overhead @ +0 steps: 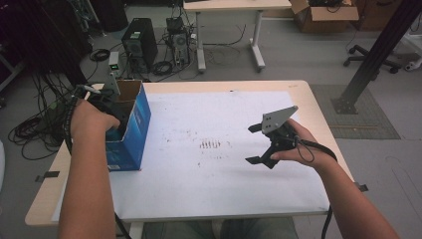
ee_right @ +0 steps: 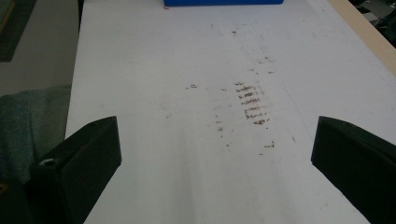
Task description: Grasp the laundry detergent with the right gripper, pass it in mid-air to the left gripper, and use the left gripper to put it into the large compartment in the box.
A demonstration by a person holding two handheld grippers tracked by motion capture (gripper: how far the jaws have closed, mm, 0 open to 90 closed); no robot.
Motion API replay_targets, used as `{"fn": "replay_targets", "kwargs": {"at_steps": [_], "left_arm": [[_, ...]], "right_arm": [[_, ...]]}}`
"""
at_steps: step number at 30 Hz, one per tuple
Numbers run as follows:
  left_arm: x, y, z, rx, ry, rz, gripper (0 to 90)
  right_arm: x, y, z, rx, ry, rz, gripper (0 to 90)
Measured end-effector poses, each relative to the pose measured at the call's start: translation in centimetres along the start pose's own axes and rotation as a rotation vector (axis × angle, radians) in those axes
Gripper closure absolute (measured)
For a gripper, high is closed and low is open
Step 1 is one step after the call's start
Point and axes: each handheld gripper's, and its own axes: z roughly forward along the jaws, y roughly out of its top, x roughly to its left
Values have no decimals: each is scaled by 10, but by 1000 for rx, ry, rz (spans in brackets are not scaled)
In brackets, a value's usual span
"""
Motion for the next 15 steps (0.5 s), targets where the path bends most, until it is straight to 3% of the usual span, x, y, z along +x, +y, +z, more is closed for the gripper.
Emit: {"fn": "replay_targets", "kwargs": {"at_steps": [15], "left_arm": [[-1, -4, -4, -9, -16, 3, 308]], "right_arm": [[2, 2, -1, -1, 0, -8, 17]]}}
